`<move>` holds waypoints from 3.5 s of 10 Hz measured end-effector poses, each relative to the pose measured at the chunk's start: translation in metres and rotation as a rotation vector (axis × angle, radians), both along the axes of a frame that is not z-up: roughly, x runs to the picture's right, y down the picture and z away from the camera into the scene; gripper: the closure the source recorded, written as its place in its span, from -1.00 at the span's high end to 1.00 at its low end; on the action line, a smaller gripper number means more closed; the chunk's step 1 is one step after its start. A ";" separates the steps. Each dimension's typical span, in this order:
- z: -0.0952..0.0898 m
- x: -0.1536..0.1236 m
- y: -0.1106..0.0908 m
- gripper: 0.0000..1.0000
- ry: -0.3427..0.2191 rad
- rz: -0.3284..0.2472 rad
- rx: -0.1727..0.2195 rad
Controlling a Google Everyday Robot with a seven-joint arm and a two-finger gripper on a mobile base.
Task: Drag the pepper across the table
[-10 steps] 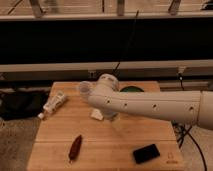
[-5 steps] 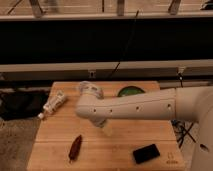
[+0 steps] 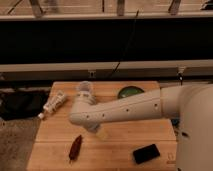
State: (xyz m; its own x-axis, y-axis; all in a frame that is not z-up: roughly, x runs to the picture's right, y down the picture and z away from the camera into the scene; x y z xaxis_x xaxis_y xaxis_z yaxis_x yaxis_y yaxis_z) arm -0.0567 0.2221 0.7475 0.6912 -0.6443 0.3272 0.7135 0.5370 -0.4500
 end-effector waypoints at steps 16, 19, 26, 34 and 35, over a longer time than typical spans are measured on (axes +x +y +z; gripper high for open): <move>0.022 -0.059 0.059 0.60 -0.171 -0.245 -0.090; 0.021 -0.063 0.064 0.60 -0.200 -0.282 -0.093; 0.020 -0.063 0.071 0.60 -0.250 -0.347 -0.095; 0.020 -0.063 0.078 0.17 -0.308 -0.388 -0.092; 0.020 -0.063 0.079 -0.05 -0.320 -0.393 -0.088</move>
State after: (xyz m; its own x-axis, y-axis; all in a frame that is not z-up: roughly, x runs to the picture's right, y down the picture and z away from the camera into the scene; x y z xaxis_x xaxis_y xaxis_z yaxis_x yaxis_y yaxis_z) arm -0.1199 0.3015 0.7673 0.2588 -0.7957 0.5476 0.9632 0.1702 -0.2079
